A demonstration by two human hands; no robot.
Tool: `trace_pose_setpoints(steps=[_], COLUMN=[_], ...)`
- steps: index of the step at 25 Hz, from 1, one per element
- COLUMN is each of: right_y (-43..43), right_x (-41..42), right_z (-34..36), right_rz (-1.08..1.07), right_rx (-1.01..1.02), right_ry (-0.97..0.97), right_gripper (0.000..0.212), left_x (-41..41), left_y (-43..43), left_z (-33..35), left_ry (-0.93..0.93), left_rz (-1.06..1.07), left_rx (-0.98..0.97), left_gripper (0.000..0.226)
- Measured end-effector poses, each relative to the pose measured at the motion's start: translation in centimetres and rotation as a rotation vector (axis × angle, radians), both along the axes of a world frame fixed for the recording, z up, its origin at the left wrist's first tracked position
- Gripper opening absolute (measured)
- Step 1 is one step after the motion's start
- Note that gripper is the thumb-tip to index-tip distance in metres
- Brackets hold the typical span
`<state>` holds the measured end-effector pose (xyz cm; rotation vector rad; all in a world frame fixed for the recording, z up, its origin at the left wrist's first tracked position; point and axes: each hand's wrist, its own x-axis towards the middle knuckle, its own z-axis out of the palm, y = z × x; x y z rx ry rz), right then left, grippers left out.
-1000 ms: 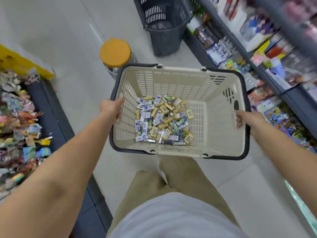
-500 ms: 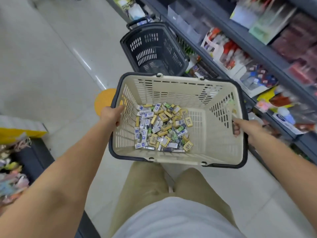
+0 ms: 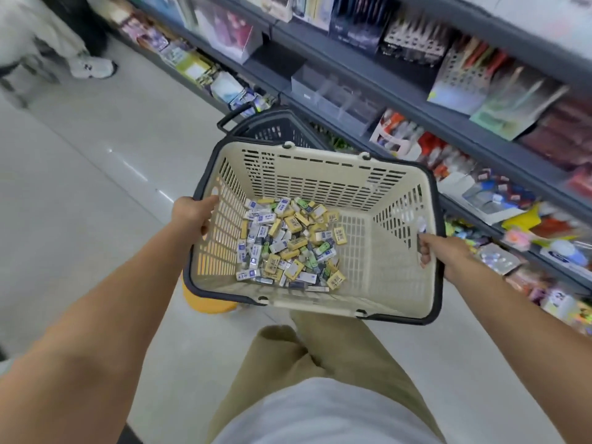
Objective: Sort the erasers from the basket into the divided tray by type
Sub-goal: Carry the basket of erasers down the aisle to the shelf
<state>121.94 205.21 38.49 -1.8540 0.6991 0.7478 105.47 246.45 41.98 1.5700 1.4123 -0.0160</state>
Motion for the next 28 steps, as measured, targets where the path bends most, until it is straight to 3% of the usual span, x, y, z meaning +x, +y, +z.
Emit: trace_pose_setpoints(steps=[13,23,28], right_y=[11.4,22.4,24.9], right_x=[7.4,3.7,4.3], right_z=[-1.5,-6.9,-11.5], right_rz=[-0.236,-0.635,-0.726], right_rx=[-0.008,-0.107,-0.129], right_ry=[0.089,0.166,0.134], right_gripper=[0.025,0.021,0.025], left_x=[17.2,30.1,34.1], left_y=[13.3,24.4,26.4], left_z=[1.2,-5.2,-11.4], left_ry=[0.057,0.187,0.167], left_rz=[-0.195,-0.57,-0.67], left_rx=[0.018,-0.092,-0.121], left_gripper=[0.029,0.018,0.009])
